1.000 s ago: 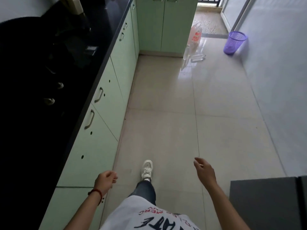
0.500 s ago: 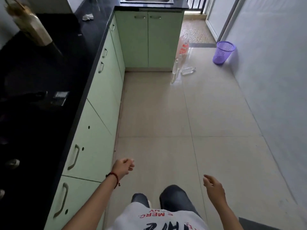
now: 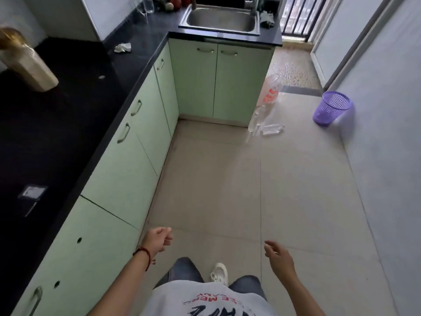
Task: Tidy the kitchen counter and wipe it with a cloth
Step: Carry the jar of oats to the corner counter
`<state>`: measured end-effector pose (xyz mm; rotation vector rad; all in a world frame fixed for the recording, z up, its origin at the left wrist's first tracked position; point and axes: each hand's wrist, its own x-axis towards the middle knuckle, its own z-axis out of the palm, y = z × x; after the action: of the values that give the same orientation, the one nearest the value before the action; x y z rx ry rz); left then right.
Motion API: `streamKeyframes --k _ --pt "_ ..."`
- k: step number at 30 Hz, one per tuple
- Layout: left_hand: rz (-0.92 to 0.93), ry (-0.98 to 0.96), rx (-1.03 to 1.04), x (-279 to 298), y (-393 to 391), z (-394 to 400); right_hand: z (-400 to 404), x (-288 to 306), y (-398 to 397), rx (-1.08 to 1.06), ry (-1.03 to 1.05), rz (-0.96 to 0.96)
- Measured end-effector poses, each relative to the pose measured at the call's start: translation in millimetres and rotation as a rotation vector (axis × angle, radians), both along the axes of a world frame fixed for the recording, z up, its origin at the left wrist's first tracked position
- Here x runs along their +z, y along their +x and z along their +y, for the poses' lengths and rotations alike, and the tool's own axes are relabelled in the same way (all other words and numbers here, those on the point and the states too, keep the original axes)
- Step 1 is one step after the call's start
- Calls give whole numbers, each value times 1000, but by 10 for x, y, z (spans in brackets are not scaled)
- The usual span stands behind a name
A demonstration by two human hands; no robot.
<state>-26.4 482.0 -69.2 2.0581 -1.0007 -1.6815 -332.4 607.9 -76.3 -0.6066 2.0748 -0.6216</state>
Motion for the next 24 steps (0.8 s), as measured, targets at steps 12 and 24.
streamKeyframes --k 12,24 --pt "-23 106 326 -337 -38 -1559 -2585 -178 -425 141 20 -32" --pt "48 -58 303 225 -410 -4197 -4930 -18 -444 289 -1 -65"
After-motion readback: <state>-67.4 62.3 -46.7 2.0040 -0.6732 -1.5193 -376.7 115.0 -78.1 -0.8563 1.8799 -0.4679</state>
